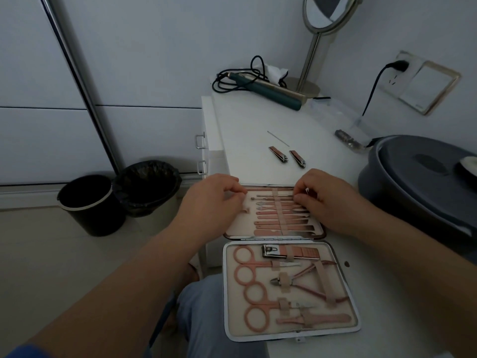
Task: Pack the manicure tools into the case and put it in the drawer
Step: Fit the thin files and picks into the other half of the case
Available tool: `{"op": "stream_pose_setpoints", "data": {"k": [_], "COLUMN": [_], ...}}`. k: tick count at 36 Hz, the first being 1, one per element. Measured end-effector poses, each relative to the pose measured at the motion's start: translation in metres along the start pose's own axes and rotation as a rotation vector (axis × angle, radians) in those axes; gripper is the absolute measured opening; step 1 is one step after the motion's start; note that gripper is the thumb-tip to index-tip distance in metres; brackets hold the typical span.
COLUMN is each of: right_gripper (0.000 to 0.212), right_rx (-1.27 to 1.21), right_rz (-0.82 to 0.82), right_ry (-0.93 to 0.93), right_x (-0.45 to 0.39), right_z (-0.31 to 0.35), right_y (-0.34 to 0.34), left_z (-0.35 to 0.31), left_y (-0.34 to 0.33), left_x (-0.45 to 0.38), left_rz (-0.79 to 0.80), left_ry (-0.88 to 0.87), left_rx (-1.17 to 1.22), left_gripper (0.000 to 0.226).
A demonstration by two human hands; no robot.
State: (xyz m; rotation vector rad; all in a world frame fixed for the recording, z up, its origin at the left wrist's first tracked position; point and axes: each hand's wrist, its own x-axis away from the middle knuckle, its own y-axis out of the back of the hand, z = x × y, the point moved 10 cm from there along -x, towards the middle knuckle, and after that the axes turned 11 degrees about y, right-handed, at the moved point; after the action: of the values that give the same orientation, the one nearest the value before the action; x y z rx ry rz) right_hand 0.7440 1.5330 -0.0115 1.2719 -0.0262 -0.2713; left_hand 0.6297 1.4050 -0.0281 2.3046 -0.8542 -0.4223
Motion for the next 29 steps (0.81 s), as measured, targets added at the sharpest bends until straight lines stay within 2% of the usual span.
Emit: {"op": "stream_pose_setpoints", "data": {"k": [9,16,21,29], "right_gripper": [0.013,0.008,0.006,0.017], "right_rx": [-0.063,-0.061,-0.042,0.077], "right_rz": [0.004,-0.253,-0.362,-0.23], "right_ry": [-0.033,-0.136,-0.26,-0.478], "right_x": [0.0,-0.017,-0.049,-0.097], "right_z": [-0.003,-0.019,-0.041,-0.081], "right_y": [0.001,0.024,0.029,0.022], "left_z": [0.0,-0.005,0.002,0.007], "left_y": [0.001,0.005,0.002,0.002], "left_x": [0.003,0.013,0.019,0.02], "left_rz": [0.005,-0.041,-0.036,-0.046], "left_ry": [0.021,-0.055,-0.061,-0.051], "left_rx": [0.05,0.025,0.029,0.121], "left_gripper": [0.012,0.017,0.016,0.014]}}
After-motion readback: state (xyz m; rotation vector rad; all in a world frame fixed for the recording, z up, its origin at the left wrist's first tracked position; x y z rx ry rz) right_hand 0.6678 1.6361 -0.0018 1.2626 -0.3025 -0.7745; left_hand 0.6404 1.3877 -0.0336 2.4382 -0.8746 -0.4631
